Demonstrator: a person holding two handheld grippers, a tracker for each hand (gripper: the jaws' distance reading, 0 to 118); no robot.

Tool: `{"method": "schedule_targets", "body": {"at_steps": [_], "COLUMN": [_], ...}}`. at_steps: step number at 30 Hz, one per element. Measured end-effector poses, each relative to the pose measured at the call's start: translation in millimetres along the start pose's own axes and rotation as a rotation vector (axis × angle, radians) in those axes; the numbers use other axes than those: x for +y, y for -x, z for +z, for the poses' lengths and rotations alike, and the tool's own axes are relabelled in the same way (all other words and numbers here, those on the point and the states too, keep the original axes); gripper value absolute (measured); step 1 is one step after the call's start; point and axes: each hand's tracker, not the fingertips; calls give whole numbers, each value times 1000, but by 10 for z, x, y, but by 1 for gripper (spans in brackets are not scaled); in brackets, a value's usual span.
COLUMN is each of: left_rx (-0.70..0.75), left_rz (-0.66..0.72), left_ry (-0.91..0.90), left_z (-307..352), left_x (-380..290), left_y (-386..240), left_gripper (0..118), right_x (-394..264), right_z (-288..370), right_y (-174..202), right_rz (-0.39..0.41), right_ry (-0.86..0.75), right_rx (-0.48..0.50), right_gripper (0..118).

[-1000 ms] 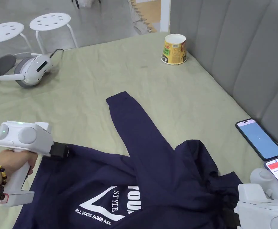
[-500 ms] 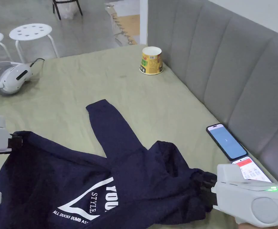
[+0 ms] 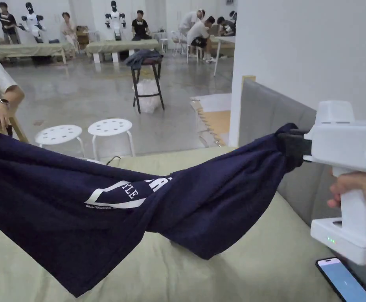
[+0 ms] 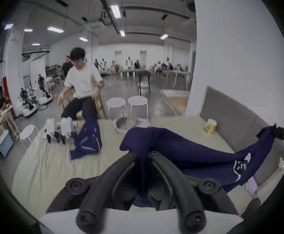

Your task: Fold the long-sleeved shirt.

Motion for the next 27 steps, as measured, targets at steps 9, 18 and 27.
{"method": "schedule_targets", "body": {"at_steps": [9, 18, 27], "left_rx": [63, 51, 16], "left_rz": [-28, -2, -43], "left_ry": [-161, -134, 163], "left_z": [421, 287, -605], "left_x": [1457, 1593, -220], "left_y": [-10, -95, -154], "left_gripper": [10, 10, 10], "right_x": [2224, 2211, 37], "right_z": [-415, -686, -1561], "right_y": [419, 296, -24], "right_rz": [116, 62, 4], "right_ry": [-157, -121, 216], "right_rx": [-134, -148, -108], "right_gripper": [11, 11, 11]}}
